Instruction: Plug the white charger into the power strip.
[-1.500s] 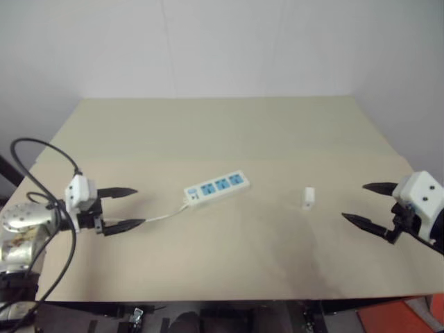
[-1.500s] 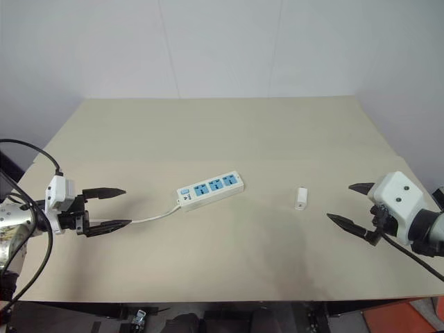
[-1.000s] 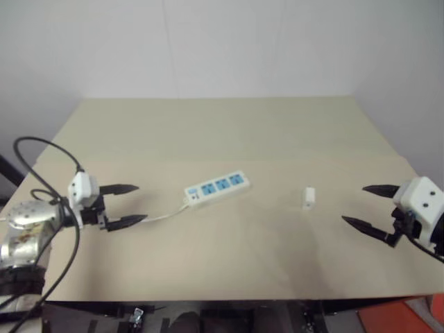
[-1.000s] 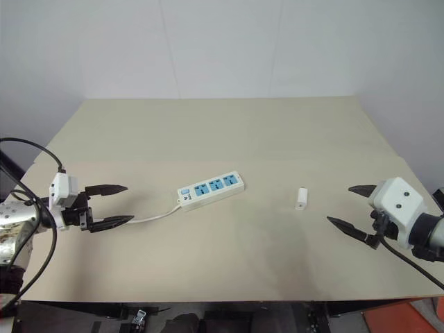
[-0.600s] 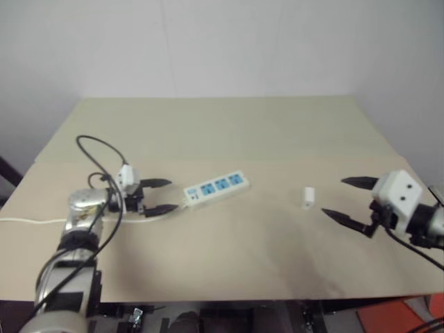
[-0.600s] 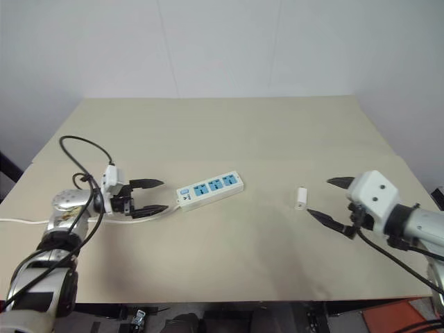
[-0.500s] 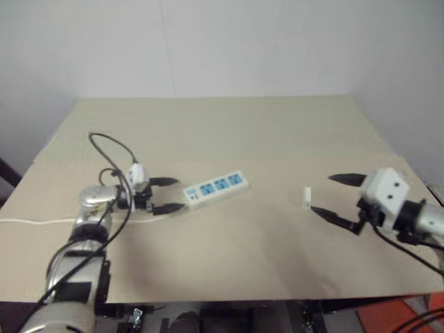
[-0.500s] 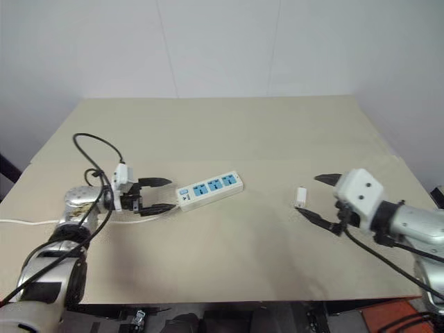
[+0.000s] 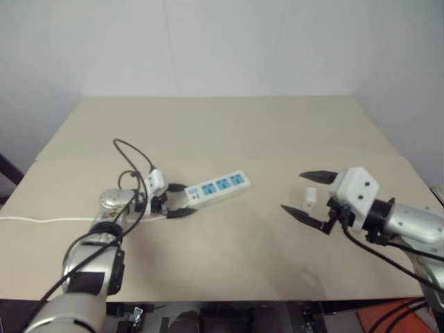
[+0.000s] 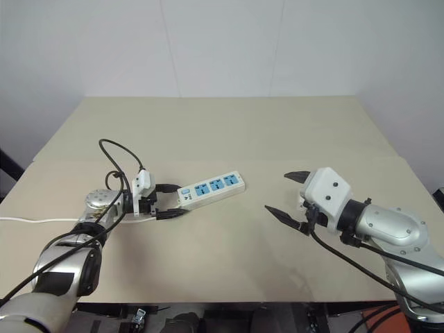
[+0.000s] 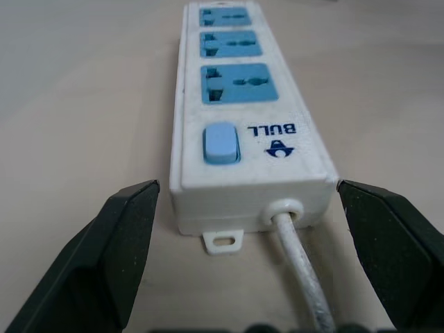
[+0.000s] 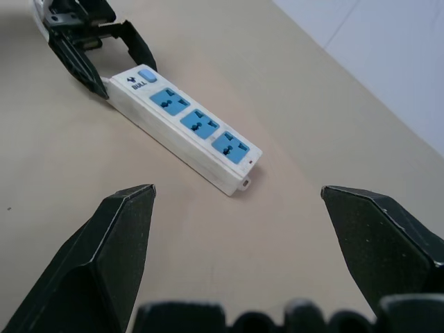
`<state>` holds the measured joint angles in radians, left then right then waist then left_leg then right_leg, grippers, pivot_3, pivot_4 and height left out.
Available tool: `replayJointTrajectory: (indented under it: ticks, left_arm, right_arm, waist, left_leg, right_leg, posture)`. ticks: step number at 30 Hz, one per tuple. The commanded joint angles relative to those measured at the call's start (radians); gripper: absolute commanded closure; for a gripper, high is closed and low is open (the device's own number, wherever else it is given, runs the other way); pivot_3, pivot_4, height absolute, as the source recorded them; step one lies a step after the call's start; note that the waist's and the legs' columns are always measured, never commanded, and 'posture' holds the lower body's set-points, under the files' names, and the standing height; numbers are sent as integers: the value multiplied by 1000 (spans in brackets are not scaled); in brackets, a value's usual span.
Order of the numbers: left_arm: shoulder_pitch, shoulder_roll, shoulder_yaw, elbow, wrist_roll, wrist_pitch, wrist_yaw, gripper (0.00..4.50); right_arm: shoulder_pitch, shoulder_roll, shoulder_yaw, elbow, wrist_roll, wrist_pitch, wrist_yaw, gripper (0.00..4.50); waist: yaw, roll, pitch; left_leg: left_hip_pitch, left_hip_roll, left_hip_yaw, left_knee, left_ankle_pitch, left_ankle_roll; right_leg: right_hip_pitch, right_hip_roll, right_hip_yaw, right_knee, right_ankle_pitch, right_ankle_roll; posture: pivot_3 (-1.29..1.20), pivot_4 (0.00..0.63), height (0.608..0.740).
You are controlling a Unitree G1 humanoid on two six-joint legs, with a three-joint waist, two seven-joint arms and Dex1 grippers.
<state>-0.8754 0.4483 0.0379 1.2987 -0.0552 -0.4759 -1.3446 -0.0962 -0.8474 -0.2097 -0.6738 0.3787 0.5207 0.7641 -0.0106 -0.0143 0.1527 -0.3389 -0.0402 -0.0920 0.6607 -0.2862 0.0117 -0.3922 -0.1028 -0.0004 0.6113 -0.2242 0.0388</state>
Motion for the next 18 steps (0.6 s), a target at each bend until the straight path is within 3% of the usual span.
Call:
replayJointTrajectory:
  ticks: [1,16,18]
  left_arm:
    - [-33,-21,5,9,26,-13,58,12]
    - [-31,-75,51,30,18,52,94,12]
    - [-17,-72,40,30,39,37,110,390]
  right_arm:
    - [8,3,-19,-49,16,20,-21,0]
    - [24,-8,-25,-47,15,31,-35,0]
    - [22,-6,-21,-41,12,26,-35,0]
  waist:
    - [1,0,0]
    - [-1,0,0]
    - [-1,0,0]
  left_leg:
    - [0,0,0,0,0,0]
    - [0,0,0,0,0,0]
    - [0,0,0,0,0,0]
  right_leg:
    - [0,0,0,0,0,0]
    - [0,1,0,0,0,0]
    - [0,1,0,0,0,0]
  posture:
    - [0,150,740]
    - [0,150,740]
    - [0,150,740]
